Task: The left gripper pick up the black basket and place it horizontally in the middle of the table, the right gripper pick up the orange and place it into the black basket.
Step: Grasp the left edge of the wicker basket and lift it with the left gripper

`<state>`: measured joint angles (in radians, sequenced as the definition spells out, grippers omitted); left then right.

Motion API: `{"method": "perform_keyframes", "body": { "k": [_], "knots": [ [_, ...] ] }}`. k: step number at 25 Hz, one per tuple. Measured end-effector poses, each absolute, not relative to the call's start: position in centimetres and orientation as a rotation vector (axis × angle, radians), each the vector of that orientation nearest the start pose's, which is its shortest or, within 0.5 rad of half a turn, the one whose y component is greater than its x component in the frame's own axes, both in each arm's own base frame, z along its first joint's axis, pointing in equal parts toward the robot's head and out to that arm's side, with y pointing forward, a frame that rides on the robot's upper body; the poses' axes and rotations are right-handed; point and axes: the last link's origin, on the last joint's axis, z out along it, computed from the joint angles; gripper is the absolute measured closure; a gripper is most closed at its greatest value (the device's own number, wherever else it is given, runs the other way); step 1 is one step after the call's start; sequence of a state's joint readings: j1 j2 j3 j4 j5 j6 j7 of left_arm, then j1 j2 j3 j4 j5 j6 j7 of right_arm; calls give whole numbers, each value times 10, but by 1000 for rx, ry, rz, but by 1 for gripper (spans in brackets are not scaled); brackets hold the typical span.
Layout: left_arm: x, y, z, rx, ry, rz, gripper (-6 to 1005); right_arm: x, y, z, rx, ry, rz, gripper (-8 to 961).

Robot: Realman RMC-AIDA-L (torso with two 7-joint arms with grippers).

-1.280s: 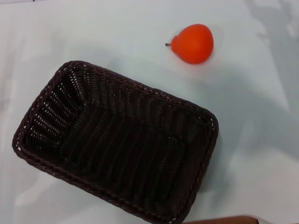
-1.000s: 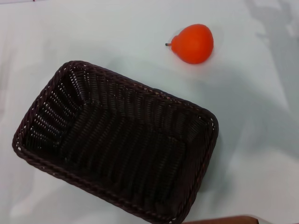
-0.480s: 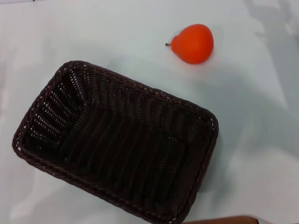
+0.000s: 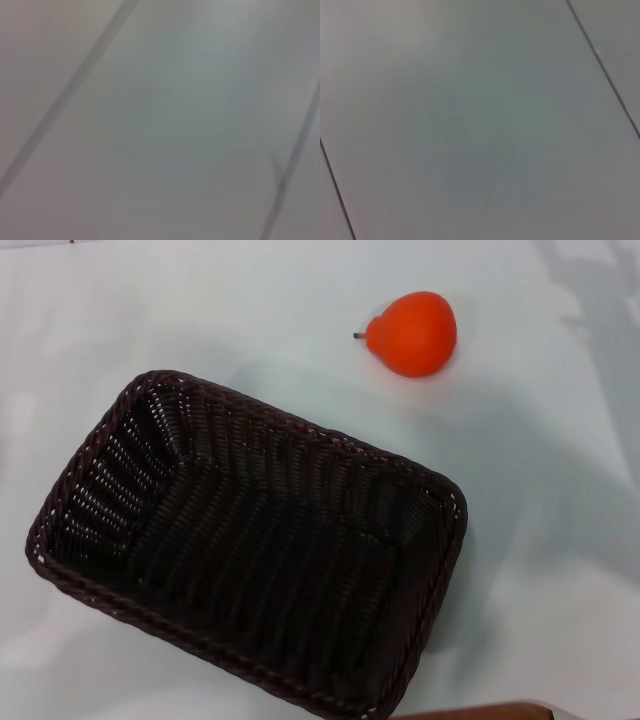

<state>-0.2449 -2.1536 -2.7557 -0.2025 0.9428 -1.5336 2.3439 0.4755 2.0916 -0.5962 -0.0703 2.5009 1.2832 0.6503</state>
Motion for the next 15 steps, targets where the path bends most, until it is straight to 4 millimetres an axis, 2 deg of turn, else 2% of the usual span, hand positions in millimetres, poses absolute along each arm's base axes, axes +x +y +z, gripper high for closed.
{"method": "perform_keyframes", "body": {
  "k": [4, 8, 13, 15],
  "knots": [
    [-362, 259, 98, -1458, -714, -1227, 222, 345, 338, 48, -814, -1342, -1492, 42],
    [-353, 260, 142, -1650, -725, -1194, 222, 339, 345, 52, -787, -1343, -1483, 43],
    [-333, 263, 192, -1945, -834, -1033, 222, 331, 353, 55, -755, -1355, -1471, 45],
    [-324, 261, 203, -2027, -853, -943, 222, 329, 355, 58, -743, -1350, -1471, 46]
  ]
}}
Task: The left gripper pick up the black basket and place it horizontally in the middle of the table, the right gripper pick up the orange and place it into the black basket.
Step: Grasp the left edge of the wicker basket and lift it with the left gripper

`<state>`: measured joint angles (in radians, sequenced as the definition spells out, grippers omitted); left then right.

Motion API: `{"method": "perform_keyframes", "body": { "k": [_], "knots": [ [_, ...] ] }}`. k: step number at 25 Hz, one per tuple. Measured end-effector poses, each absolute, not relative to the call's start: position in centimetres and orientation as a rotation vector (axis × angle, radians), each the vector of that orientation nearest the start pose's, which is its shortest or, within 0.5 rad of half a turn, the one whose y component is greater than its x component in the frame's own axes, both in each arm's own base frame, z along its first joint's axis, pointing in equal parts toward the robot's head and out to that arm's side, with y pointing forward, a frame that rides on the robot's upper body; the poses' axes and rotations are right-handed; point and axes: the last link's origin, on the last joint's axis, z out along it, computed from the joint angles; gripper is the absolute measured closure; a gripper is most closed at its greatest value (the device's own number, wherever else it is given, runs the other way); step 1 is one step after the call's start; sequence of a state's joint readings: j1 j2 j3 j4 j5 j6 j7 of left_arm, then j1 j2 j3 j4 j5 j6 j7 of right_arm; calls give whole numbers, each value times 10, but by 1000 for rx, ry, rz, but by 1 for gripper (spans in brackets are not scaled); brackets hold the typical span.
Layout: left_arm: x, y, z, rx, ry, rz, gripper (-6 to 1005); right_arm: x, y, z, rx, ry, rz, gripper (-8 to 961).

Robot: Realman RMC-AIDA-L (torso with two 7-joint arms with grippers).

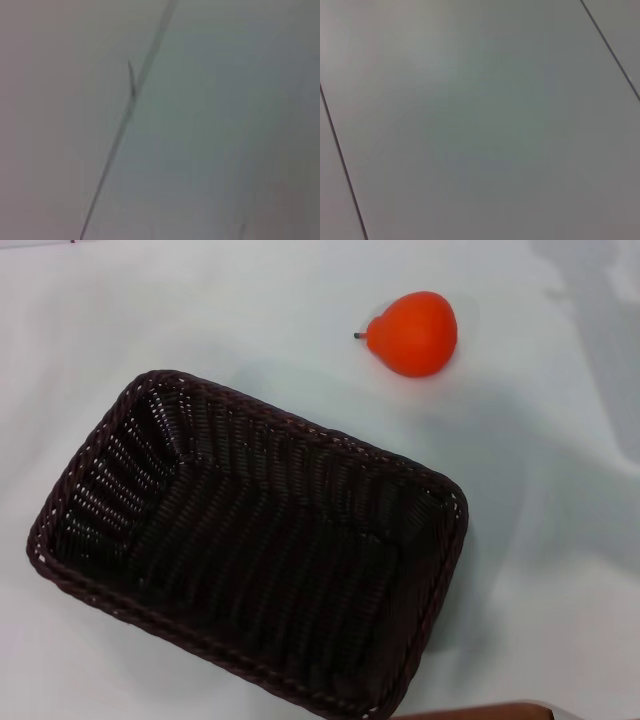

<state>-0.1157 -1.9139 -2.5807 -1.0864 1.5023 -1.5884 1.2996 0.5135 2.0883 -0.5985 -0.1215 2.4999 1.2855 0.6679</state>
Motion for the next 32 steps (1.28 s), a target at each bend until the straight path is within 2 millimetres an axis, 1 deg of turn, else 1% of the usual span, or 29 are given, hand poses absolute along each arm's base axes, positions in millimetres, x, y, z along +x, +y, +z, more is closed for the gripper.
{"method": "perform_keyframes", "body": {
  "k": [1, 3, 7, 10, 14, 18, 19, 20, 22, 25, 32],
  "knots": [
    [-316, 260, 210, -2077, -859, -851, 221, 328, 356, 59, -735, -1348, -1470, 46],
    [-301, 259, 218, -2150, -857, -682, 221, 326, 358, 61, -723, -1346, -1468, 47],
    [-267, 263, 221, -2250, -929, -356, 221, 322, 361, 66, -699, -1340, -1463, 48],
    [-249, 266, 214, -2264, -1054, -222, 221, 321, 362, 71, -692, -1325, -1453, 49],
    [-227, 265, 197, -2295, -1091, -158, 221, 322, 359, 73, -683, -1316, -1446, 51],
    [-216, 267, 173, -2279, -1099, -67, 221, 323, 358, 73, -682, -1316, -1448, 52],
    [-216, 268, 169, -2283, -1111, -51, 222, 324, 357, 73, -682, -1315, -1449, 52],
    [-214, 270, 159, -2295, -1140, -21, 222, 324, 356, 74, -682, -1315, -1450, 53],
    [-213, 273, 146, -2304, -1183, 4, 222, 325, 355, 74, -682, -1314, -1452, 53],
    [-213, 277, 131, -2312, -1222, 39, 222, 326, 354, 74, -684, -1313, -1457, 54],
    [-213, 287, 111, -2348, -1248, 68, 222, 329, 352, 77, -676, -1312, -1466, 57]
  ]
}}
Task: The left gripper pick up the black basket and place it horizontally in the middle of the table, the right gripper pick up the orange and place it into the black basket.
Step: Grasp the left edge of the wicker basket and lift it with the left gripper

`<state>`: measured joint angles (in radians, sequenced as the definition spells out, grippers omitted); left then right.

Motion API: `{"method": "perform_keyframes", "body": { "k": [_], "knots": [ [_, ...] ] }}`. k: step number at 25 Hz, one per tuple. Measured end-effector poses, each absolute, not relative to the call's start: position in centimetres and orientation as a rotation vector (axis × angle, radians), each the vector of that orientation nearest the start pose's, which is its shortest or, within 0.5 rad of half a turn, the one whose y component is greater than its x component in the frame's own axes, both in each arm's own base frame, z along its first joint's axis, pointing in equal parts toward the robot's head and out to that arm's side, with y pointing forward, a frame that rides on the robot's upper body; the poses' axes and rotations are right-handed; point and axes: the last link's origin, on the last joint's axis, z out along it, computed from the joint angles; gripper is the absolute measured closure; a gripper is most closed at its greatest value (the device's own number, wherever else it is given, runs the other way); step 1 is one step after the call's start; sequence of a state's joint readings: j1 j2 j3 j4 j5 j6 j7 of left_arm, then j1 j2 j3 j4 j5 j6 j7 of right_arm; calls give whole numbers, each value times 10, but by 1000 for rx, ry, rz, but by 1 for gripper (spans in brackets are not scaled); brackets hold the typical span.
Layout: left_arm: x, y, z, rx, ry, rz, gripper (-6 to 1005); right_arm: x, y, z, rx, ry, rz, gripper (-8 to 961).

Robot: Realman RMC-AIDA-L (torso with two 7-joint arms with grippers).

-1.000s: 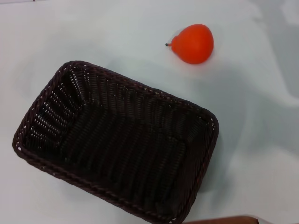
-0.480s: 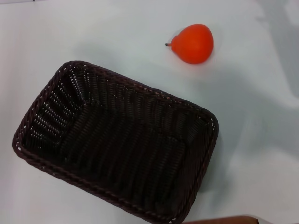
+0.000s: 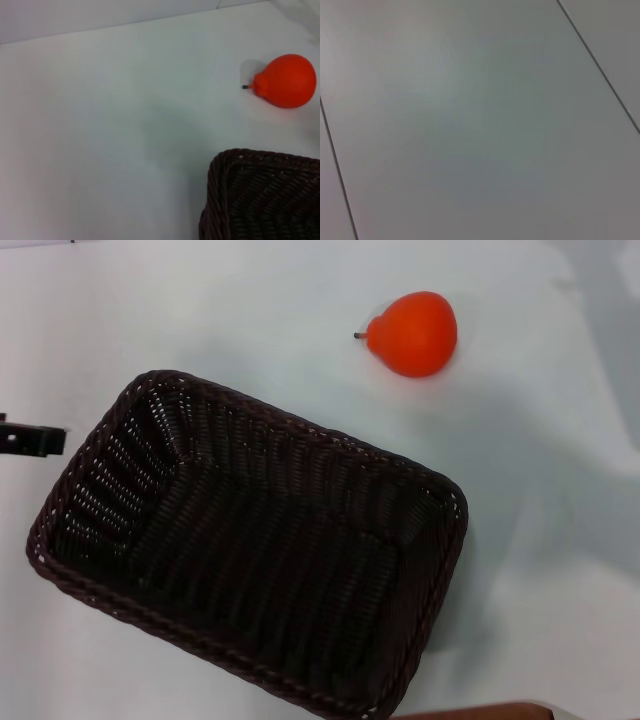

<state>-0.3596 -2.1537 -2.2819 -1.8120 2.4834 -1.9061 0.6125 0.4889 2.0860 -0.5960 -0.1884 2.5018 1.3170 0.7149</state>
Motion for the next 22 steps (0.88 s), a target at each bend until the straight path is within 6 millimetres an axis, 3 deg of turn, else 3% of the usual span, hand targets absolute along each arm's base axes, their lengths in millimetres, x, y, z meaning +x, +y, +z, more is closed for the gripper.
{"method": "perform_keyframes", "body": {
  "k": [8, 22],
  "knots": [
    [-221, 300, 88, -2361, -1271, 107, 221, 328, 349, 82, -646, -1307, -1469, 60],
    [-222, 306, 55, -2431, -1300, 177, 221, 332, 345, 89, -620, -1303, -1491, 65]
  ]
}}
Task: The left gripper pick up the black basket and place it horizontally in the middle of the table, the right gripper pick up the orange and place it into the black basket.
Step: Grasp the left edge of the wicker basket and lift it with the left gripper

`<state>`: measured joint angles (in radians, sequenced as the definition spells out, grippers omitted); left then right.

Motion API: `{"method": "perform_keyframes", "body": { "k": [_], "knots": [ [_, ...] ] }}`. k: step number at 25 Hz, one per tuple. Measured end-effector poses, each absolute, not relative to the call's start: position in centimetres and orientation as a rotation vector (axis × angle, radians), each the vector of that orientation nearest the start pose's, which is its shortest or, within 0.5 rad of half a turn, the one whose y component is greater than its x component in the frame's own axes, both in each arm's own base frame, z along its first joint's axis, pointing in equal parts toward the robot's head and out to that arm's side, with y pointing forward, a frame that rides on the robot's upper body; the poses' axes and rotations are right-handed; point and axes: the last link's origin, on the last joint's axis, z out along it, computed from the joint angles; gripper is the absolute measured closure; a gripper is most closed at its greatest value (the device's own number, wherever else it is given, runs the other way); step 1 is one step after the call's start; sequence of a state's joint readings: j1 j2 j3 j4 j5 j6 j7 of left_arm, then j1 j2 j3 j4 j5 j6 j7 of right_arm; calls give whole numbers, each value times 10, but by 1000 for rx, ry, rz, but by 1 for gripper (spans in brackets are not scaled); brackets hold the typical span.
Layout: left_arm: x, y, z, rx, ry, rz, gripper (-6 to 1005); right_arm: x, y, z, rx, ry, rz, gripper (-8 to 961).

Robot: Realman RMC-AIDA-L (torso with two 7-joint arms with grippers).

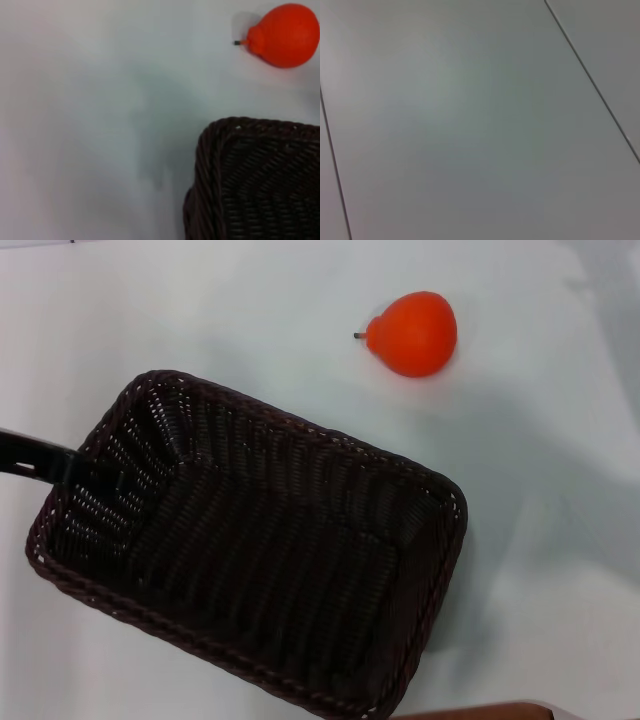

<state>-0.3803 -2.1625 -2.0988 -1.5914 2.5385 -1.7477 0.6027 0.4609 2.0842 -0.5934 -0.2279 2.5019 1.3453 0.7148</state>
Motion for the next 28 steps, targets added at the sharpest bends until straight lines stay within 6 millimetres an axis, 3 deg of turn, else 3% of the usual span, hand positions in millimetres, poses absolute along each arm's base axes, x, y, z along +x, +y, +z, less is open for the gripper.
{"method": "perform_keyframes", "body": {
  "k": [14, 25, 28],
  "knots": [
    [-219, 313, 37, -2465, -1331, 208, 325, 334, 337, 91, -601, -1290, -1495, 70],
    [-231, 318, 32, -2375, -1369, 265, 759, 332, 329, 91, -569, -1272, -1475, 73],
    [-233, 321, 33, -2321, -1432, 231, 796, 332, 328, 90, -575, -1270, -1473, 75]
  ]
}}
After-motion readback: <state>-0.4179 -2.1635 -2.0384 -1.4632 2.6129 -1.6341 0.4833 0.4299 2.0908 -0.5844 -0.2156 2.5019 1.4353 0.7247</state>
